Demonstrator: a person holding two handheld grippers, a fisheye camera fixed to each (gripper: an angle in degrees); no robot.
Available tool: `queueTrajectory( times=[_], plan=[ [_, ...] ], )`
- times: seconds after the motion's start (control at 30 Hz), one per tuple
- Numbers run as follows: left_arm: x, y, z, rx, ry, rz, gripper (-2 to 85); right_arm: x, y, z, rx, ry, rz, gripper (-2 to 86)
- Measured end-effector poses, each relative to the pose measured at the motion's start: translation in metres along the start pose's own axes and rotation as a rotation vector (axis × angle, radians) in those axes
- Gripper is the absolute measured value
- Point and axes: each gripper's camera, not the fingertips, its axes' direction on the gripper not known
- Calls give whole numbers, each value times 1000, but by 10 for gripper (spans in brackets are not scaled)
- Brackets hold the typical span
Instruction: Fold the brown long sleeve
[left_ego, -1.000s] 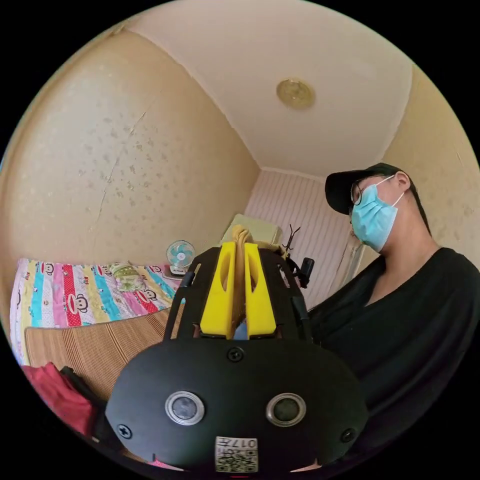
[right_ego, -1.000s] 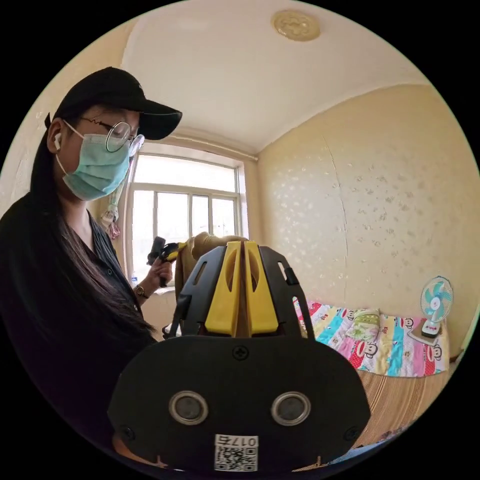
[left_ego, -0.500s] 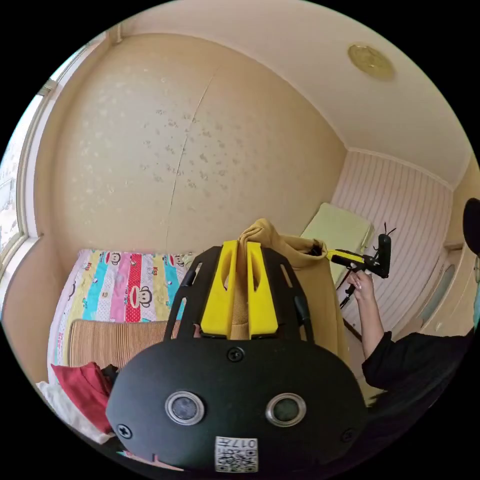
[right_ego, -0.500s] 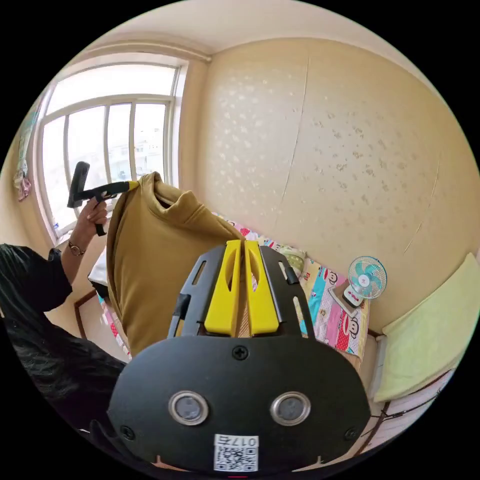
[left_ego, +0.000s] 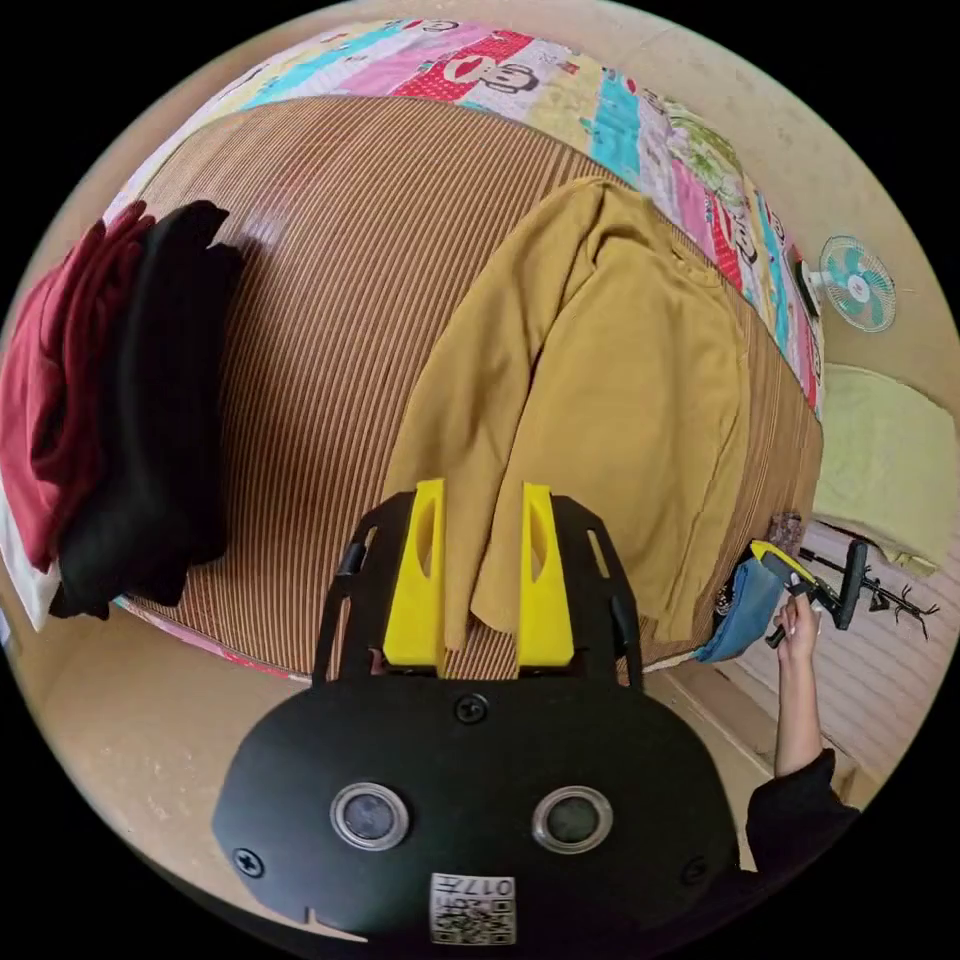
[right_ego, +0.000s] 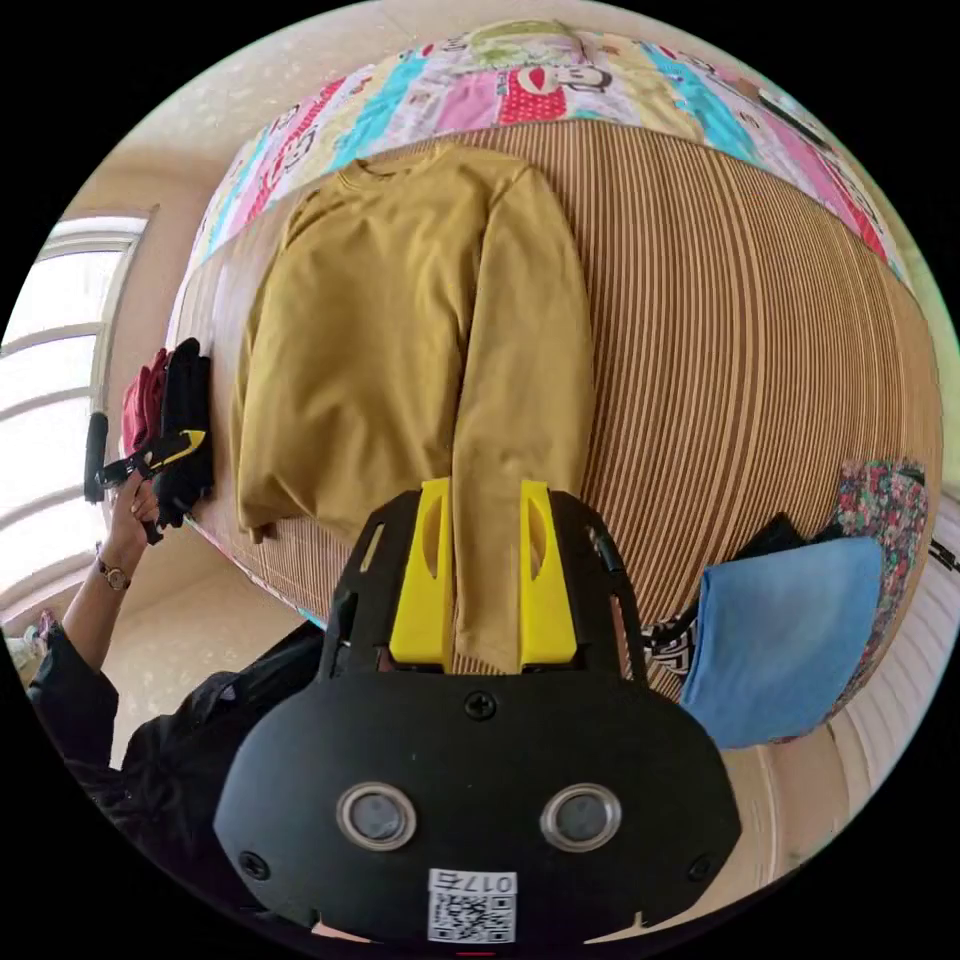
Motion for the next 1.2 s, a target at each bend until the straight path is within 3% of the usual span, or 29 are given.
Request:
queueTrajectory(
  times=[0.13,0.23,0.33,0.4,0.5,0.57,0.67,0.7,0.83,0.93,1.03,1.13,1.2],
  plan=[
    [-30,21,77,-183,-177,-28,99,27,45,76,-258,99,62,84],
    [-24,25,68,-113,-240,97,60,23,47,60,-278,208,-47,49],
    [-34,2,39,-238,-224,153,26,38,30,3,-294,244,-142,38],
    [-58,-8,-12,-123,-139,120,21,69,19,-59,-177,336,-79,37],
    [-131,-17,-117,150,-32,-160,18,141,17,-180,101,381,200,39],
    [-186,5,-187,426,49,-421,42,178,37,-253,336,385,410,46],
    [-199,28,-211,614,64,-518,82,179,48,-274,448,335,468,71],
    [-196,25,-205,594,78,-495,90,175,45,-269,441,296,450,75],
    [-127,-30,-110,228,220,-130,105,121,-2,-174,185,-67,226,98],
    [-79,-59,-31,-21,187,-3,107,73,-34,-106,8,-192,98,92],
    [-53,-66,21,-208,95,91,74,43,-44,-54,-222,-68,-41,50],
    [-58,-50,17,-215,81,71,54,39,-19,-63,-240,57,-147,40],
    [-66,-29,24,-282,92,71,54,53,5,-62,-310,31,-142,37]
  ],
)
